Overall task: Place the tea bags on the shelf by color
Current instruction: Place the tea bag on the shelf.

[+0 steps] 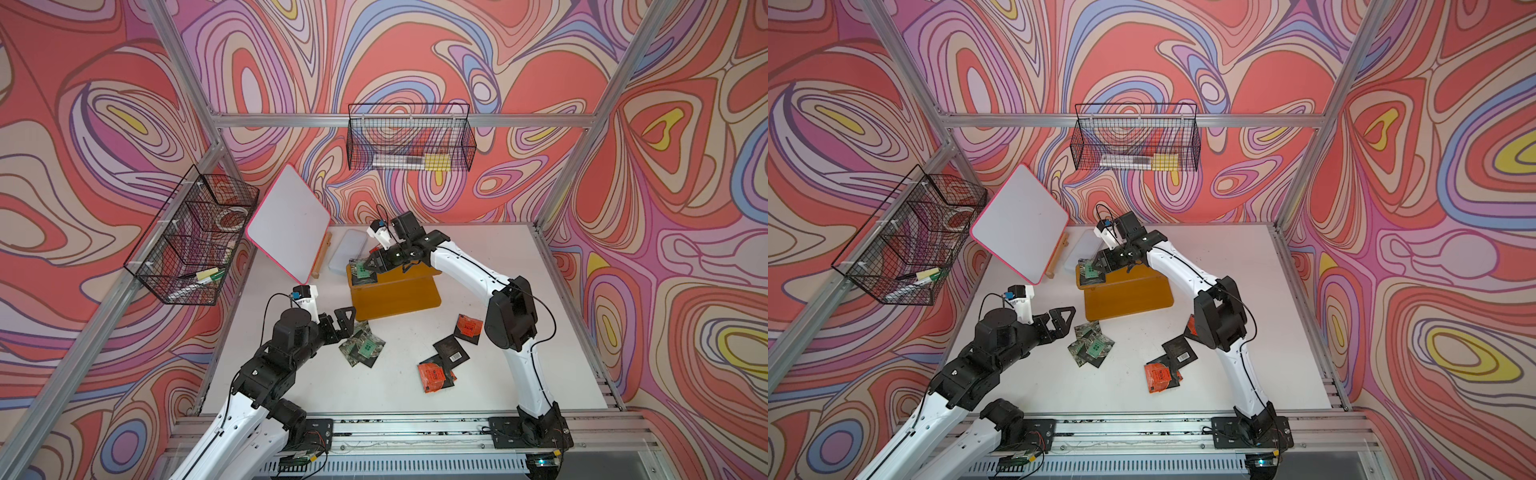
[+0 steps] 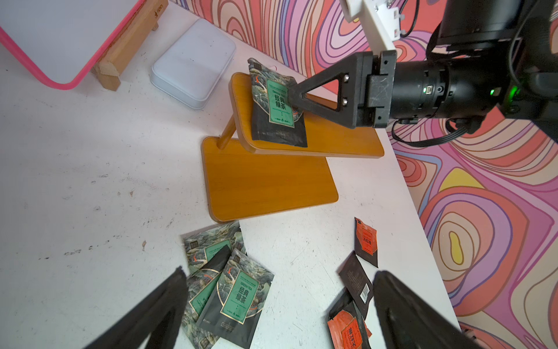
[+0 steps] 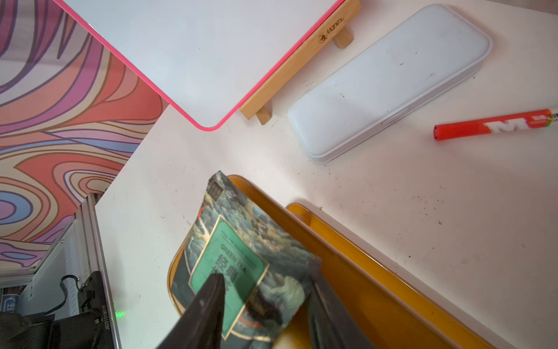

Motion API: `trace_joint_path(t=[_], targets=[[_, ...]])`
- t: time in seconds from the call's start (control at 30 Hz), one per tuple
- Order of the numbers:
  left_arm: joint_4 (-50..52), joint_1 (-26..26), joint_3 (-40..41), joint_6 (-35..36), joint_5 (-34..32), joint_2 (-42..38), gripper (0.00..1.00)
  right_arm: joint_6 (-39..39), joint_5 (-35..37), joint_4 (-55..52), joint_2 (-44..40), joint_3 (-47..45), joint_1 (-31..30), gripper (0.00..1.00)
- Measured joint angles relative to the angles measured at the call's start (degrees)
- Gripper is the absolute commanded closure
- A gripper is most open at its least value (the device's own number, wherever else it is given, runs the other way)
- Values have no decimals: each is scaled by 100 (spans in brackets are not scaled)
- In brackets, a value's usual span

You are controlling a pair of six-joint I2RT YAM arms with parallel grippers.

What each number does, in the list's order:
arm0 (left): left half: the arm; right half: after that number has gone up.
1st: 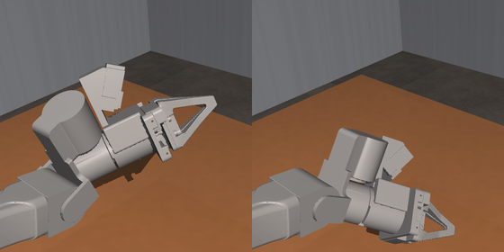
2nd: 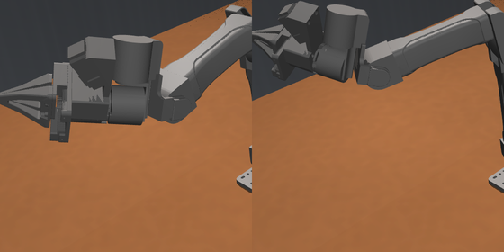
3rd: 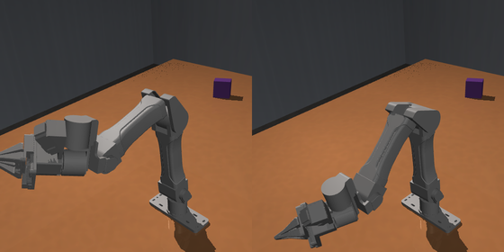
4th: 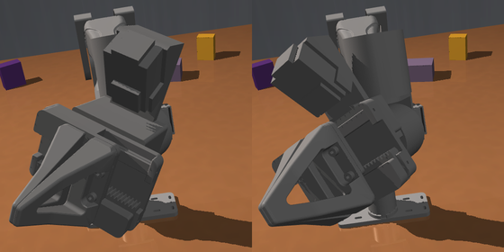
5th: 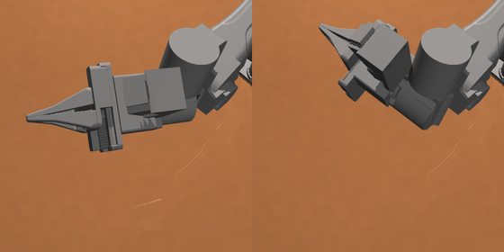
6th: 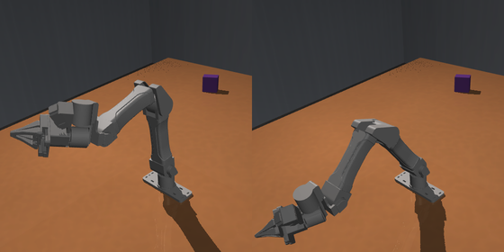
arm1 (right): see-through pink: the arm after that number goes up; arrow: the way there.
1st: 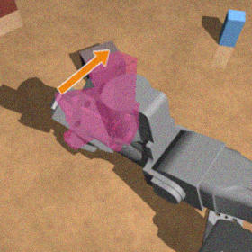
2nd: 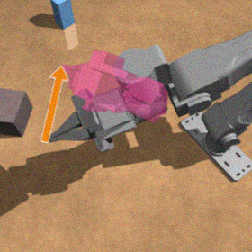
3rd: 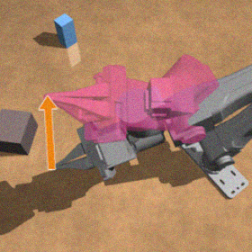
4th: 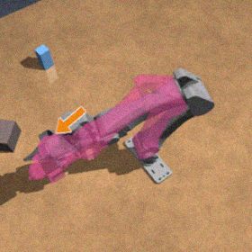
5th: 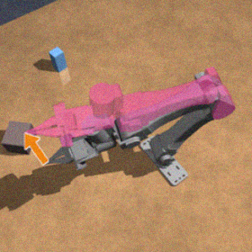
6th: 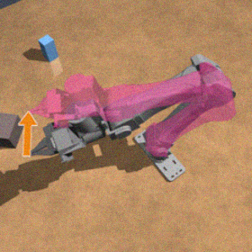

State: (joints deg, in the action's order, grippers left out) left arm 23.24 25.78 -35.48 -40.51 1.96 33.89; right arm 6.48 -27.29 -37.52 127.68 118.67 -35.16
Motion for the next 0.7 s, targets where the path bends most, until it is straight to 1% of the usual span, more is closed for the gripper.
trace_joint_path(t=[0.37,0.7], targets=[[2,0,33,0,-26,-28,1,-352,374,258,-402,-544,-162,45],[2,0,37,0,-28,-48,1,-549,614,404,-426,-562,-267,44]])
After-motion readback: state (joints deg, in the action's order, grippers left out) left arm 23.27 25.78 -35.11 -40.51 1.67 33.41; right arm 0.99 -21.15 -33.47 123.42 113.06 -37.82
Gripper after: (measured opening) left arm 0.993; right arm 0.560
